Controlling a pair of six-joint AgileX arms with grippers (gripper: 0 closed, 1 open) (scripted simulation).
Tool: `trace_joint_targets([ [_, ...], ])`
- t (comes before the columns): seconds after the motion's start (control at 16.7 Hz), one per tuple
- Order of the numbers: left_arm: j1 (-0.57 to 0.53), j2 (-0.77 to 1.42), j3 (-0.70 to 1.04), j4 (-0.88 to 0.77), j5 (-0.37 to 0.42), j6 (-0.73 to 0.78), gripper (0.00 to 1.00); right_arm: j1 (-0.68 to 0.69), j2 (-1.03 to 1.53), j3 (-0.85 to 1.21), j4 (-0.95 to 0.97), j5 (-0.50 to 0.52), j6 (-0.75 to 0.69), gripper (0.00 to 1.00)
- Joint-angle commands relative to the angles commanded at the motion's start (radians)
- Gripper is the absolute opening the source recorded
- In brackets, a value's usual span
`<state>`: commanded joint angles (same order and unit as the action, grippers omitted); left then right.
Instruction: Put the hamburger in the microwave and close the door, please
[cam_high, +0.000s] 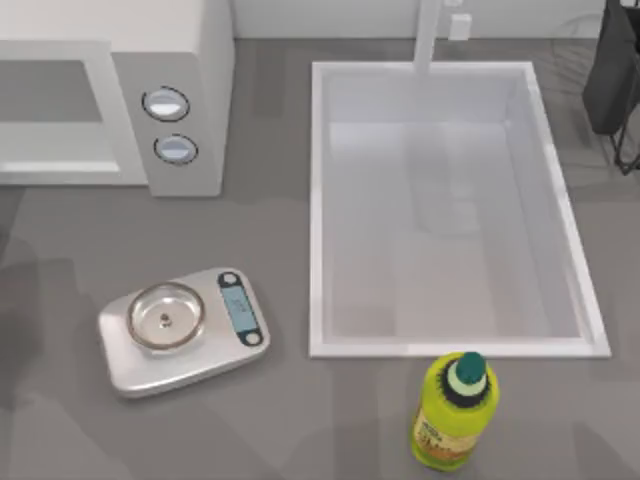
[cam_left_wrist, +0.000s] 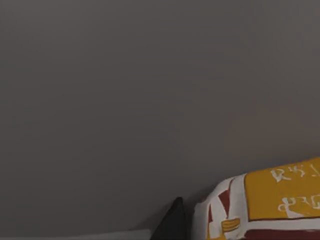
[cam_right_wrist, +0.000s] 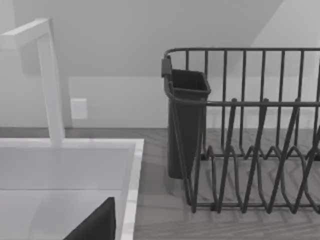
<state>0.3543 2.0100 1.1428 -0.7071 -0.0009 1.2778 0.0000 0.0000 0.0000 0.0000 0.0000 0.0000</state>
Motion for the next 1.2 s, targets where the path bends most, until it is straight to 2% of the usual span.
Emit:
trace_joint_targets([
  [0.36,0.0,0.0,0.0,0.0,0.0,0.0,0.0,0.0,0.0,0.0,0.0,0.0,0.0,1.0],
  [0.42,-0.012,-0.06,0.015,-0.068,0.015,-0.022,0.0,0.0,0.0,0.0,0.0,0.0,0.0,1.0],
  [0.48,-0.009,-0.061,0.015,-0.069,0.014,-0.021,0.0,0.0,0.0,0.0,0.0,0.0,0.0,1.0],
  [0.9,0.135,-0.138,0.129,-0.221,-0.004,0.044,0.0,0.0,0.0,0.0,0.0,0.0,0.0,1.0],
  [1.02,0.122,-0.153,0.164,-0.299,0.014,0.039,0.0,0.0,0.0,0.0,0.0,0.0,0.0,1.0],
  [1.2,0.042,-0.179,0.228,-0.401,0.023,0.003,0.0,0.0,0.0,0.0,0.0,0.0,0.0,1.0],
])
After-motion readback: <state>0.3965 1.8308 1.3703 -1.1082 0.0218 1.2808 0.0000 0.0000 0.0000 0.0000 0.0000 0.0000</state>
